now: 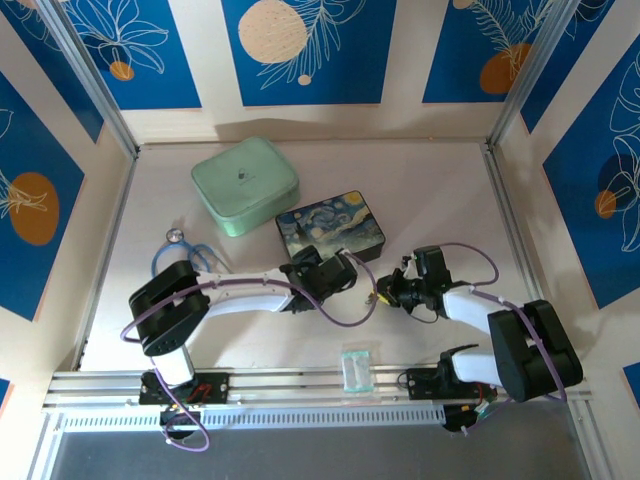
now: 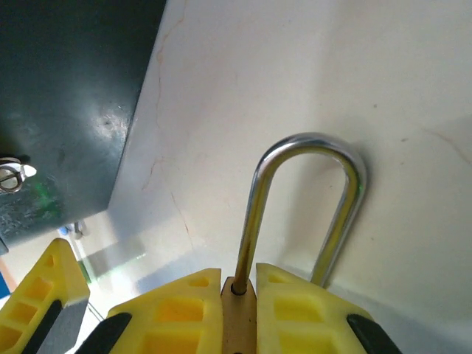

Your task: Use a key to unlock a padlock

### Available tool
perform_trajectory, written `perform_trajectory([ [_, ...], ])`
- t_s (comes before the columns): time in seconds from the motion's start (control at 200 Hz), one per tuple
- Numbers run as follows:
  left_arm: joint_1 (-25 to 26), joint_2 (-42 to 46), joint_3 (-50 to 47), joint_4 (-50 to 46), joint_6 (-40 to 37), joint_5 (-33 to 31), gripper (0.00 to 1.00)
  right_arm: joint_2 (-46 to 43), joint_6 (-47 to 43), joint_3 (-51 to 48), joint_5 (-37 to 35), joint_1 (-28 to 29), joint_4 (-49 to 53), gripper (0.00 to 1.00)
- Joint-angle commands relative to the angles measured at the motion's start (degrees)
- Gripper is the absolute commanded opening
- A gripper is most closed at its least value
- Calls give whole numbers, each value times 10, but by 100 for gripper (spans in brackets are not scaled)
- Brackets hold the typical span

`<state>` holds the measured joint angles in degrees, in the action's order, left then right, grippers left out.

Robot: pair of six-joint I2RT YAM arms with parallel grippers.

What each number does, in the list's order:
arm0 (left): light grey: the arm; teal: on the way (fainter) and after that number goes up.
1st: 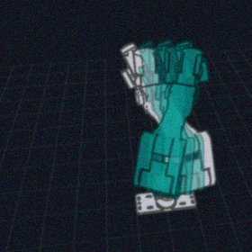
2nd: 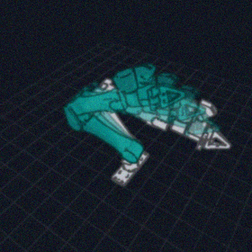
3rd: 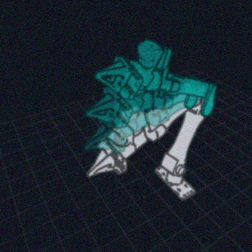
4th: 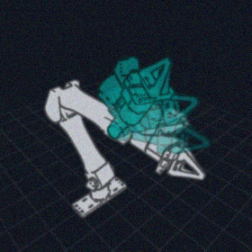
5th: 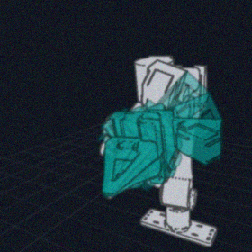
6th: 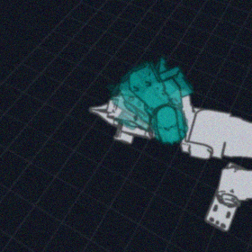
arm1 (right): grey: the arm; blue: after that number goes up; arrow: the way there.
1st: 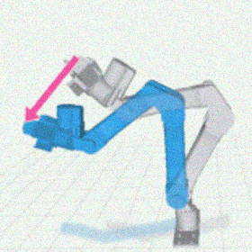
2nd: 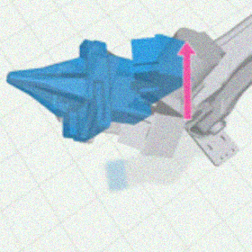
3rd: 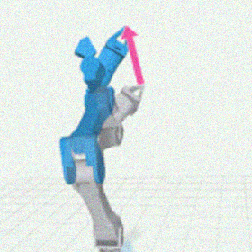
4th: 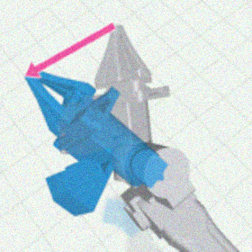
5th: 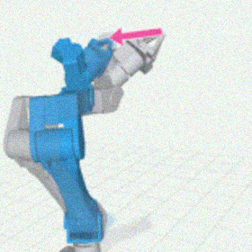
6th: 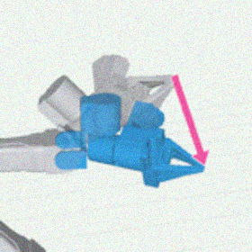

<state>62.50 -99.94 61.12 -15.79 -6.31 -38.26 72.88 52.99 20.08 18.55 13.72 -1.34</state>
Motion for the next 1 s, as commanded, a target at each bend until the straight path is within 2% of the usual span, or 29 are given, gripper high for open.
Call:
perform_trajectory([
  [0.0,-6,8,-5,-36,25,-27,86,20,-79,39,19,-8,138,9],
  [0.15,-7,19,-17,-29,51,-28,88,35,-106,55,5,-12,184,11],
  [0.39,-9,33,-38,-12,69,-26,88,32,-99,52,7,-16,185,15],
  [0.495,-9,33,-38,-13,74,-29,88,26,-108,72,-4,-14,225,23],
  [0.59,-10,34,-40,-11,75,-42,89,1,-108,84,-31,-6,263,26],
  [0.645,-12,36,-37,-21,79,-54,90,-12,-110,92,-51,0,288,33],
  [0.71,-14,39,-36,-30,82,-67,97,-24,-113,104,-75,6,316,40],
  [0.996,-41,50,-40,-71,162,-115,98,-33,-122,138,-162,48,381,43],
])
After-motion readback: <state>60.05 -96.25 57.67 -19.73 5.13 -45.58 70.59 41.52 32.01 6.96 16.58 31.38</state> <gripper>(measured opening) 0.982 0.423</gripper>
